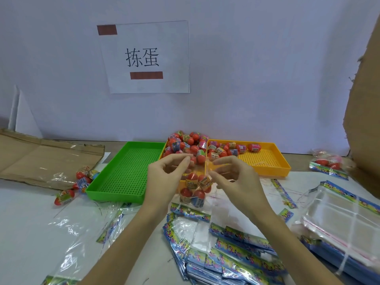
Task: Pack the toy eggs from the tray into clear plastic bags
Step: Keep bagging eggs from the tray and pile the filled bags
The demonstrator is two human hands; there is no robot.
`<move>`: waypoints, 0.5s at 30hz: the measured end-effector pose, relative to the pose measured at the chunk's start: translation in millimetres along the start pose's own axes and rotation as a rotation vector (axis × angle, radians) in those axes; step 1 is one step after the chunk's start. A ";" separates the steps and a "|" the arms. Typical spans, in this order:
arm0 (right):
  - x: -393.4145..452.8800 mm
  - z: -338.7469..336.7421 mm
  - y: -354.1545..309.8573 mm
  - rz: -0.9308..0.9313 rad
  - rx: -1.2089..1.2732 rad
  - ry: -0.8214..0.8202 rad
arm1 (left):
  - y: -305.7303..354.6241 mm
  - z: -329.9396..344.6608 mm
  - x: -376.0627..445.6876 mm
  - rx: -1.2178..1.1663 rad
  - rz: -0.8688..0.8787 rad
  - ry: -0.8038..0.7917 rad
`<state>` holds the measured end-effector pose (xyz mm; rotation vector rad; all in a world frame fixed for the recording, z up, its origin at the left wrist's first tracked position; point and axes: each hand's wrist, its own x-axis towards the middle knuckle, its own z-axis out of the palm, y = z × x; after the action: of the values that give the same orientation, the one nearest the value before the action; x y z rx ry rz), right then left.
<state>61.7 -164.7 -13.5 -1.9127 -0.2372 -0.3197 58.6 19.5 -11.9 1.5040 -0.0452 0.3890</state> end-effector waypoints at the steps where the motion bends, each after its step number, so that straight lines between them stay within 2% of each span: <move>1: 1.2 -2.0 1.5 0.048 0.080 0.007 | -0.4 -0.3 0.6 -0.016 -0.010 -0.002; 3: 2.2 -7.0 2.1 0.140 0.257 -0.002 | -0.3 -0.6 1.9 -0.075 -0.043 -0.014; 5: 3.2 -11.0 3.4 0.174 0.329 -0.001 | 0.0 -2.0 3.7 -0.133 -0.089 -0.059; 10: 3.5 -16.3 3.0 0.173 0.299 -0.005 | -2.1 -8.6 7.9 -0.132 -0.173 -0.222; 15: 6.0 -19.7 3.9 0.166 0.292 -0.040 | -3.7 -11.3 7.7 -0.250 -0.269 -0.182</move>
<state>66.5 -184.5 -8.3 -1.6381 -0.1417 -0.1270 64.5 32.2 -14.4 1.2733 -0.0327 0.0274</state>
